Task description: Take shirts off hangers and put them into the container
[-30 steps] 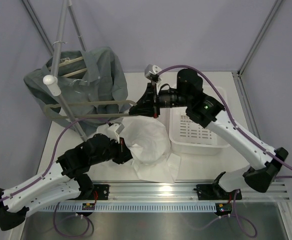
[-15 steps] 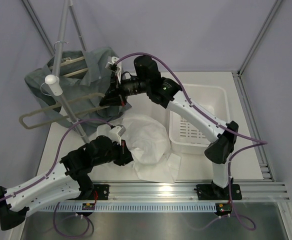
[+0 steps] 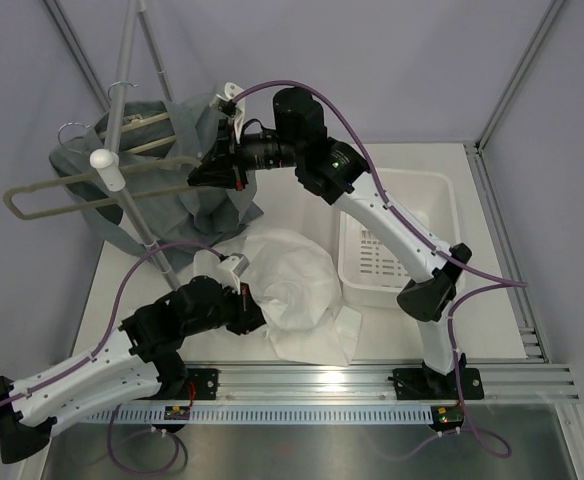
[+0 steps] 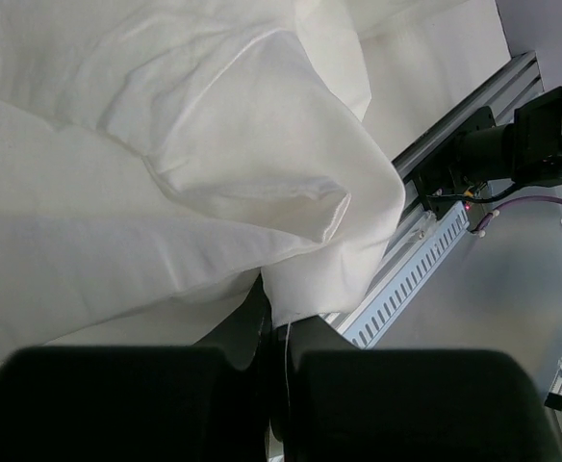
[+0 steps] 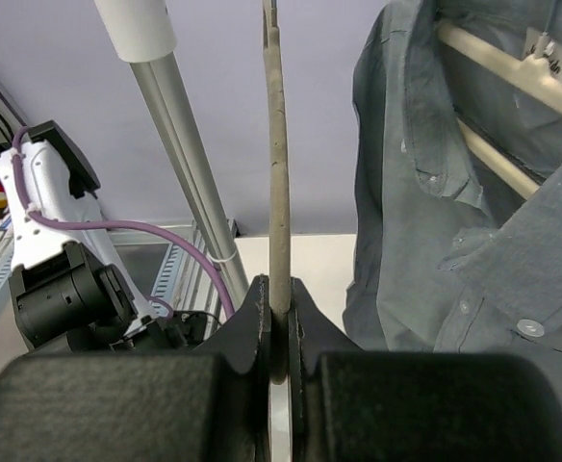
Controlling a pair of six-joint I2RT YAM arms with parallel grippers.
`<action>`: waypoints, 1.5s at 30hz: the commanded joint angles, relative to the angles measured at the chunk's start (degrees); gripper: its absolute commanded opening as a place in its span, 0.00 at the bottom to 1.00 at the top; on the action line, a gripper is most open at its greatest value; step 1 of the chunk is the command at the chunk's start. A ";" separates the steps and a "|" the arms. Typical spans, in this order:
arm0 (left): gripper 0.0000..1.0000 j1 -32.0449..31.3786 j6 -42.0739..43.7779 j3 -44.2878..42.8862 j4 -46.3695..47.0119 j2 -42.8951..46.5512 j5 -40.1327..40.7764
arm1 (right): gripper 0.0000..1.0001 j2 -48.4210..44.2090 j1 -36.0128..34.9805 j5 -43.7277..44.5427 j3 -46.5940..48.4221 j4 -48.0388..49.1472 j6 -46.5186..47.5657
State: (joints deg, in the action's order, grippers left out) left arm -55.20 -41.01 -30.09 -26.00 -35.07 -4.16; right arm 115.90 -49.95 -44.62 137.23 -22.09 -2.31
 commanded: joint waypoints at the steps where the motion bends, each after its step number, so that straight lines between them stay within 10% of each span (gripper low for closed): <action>1: 0.00 -0.35 -0.73 0.47 2.88 1.14 -1.20 | 0.00 -2.95 -0.32 3.92 2.17 1.87 0.99; 31: 0.00 -0.44 -2.05 2.67 5.43 -2.02 -1.55 | 0.00 -20.97 4.95 9.02 -26.04 11.54 -0.95; 35: 0.00 -0.44 -3.98 2.05 4.73 -4.83 0.82 | 0.52 -24.13 5.04 10.60 -32.53 13.64 -3.14; 40: 0.02 -0.78 -6.97 0.56 3.32 -13.87 7.49 | 0.94 -32.82 4.95 23.85 -40.35 7.79 -8.05; 45: 0.25 -1.31 -8.64 -0.23 9.99 -24.94 10.74 | 0.99 -47.91 4.95 31.70 -51.34 3.20 -12.37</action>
State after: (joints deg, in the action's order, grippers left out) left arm -55.86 -47.53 -27.79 -21.69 -56.01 1.50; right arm 77.89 -45.12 -20.51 89.65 -16.58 -10.90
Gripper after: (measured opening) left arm 0.187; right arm 0.990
